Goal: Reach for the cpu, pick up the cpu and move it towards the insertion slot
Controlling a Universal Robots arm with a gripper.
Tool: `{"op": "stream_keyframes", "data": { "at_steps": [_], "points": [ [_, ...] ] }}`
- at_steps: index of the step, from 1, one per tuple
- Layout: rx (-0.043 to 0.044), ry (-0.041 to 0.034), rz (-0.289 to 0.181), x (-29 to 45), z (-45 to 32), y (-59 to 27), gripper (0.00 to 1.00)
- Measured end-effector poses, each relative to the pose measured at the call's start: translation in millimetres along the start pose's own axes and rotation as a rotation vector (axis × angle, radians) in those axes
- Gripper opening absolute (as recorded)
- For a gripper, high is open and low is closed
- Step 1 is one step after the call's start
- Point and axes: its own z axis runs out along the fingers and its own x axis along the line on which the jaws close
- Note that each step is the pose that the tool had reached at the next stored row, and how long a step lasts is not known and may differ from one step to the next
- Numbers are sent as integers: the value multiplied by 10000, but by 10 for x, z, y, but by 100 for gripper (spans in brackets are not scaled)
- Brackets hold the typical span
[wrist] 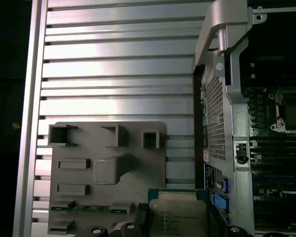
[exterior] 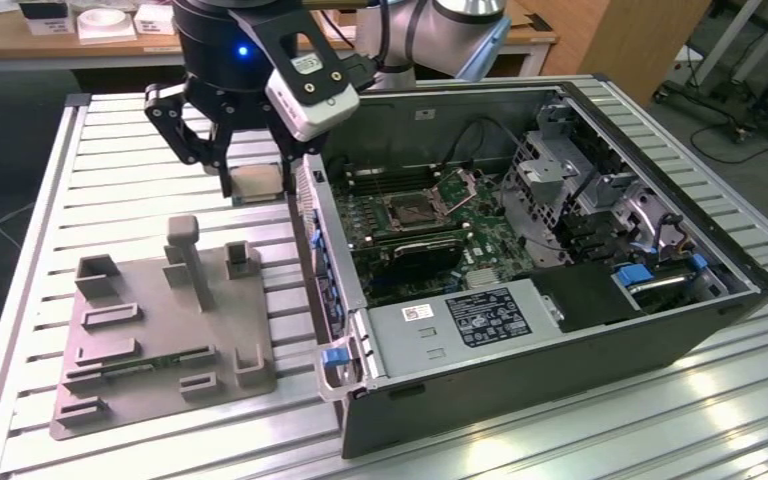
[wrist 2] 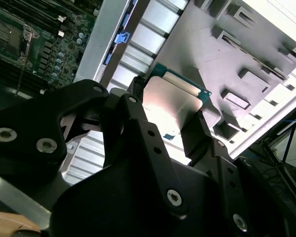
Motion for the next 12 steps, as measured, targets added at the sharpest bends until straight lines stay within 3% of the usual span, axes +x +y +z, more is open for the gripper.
{"op": "stream_keyframes", "data": {
  "at_steps": [12],
  "points": [
    [0, 0, 0, -83, 0, 1, 54]
  ]
}}
